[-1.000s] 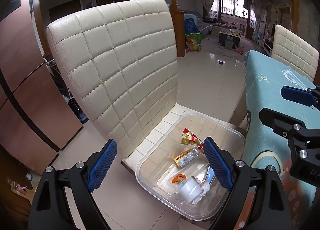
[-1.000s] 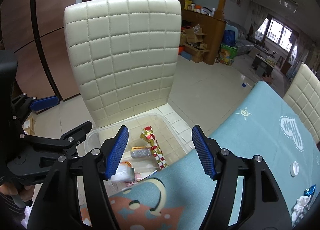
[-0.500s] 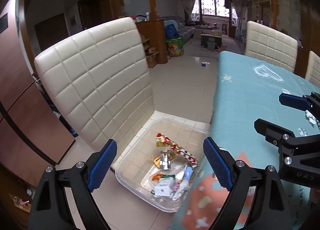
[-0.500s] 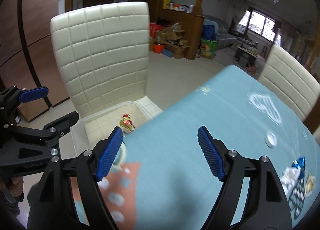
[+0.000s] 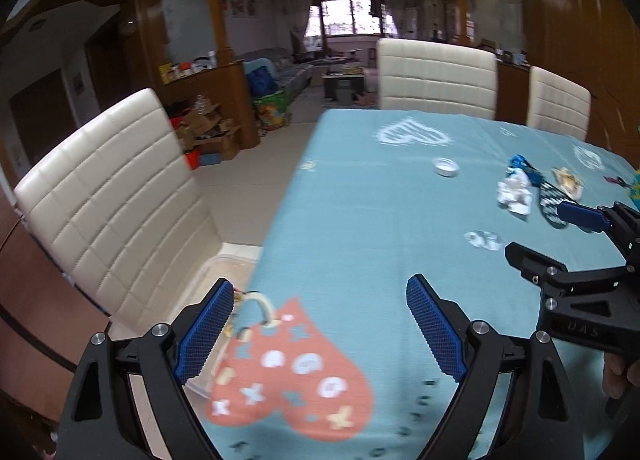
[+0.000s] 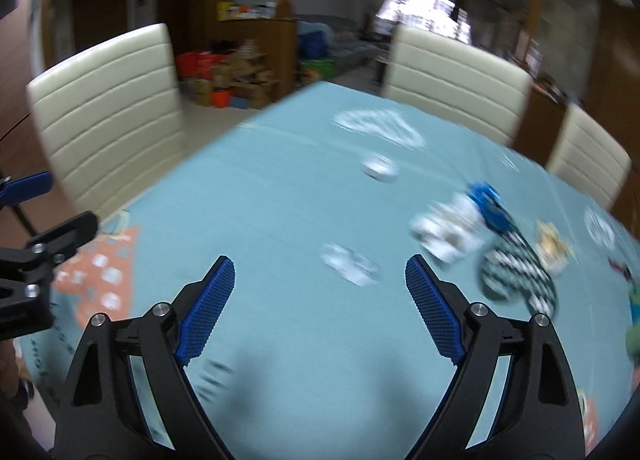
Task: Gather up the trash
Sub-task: 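Move both tools back over the table toward the tissue and gold wrapper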
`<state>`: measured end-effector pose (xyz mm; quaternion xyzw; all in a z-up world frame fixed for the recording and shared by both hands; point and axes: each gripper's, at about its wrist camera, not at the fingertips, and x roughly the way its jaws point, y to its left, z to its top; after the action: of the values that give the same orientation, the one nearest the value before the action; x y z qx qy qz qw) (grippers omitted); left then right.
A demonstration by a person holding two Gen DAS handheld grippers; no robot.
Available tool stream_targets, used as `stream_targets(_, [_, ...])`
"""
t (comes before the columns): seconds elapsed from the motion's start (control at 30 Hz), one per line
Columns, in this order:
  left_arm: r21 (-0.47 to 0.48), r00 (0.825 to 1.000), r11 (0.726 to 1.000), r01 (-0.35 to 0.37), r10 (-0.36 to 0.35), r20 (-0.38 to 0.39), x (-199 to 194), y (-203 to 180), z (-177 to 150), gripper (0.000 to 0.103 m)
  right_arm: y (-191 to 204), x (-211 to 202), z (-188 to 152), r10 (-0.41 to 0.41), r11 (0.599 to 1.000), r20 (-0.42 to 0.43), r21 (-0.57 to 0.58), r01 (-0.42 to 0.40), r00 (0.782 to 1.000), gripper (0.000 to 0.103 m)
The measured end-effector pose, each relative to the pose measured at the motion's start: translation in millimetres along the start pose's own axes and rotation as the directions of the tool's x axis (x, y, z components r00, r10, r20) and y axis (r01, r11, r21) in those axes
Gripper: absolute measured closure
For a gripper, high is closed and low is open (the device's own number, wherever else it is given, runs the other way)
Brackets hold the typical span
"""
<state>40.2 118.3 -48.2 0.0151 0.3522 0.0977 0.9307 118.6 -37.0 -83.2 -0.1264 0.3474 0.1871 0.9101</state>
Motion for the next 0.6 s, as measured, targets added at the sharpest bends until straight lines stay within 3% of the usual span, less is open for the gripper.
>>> stream_targets(0.3, [0.100,0.988,0.984,0.144,-0.137,-0.071,23,-91,13,0.017,-118,-3,-43,-0.119,0.973,-0.082,0.186,0.132,0.989,0.016])
stream_targets(0.4, [0.139,0.977,0.971,0.197,-0.183,-0.105,37,-127,21,0.017,-159,3,-47,-0.163,0.955,-0.114,0.231,0.186,0.980,0.016])
stream_targets(0.6, [0.218,0.969,0.947,0.235,-0.212,-0.125,65,-180,47,0.017,-222,26,-43,-0.210,0.921,-0.146,0.303,0.246,0.967,0.016])
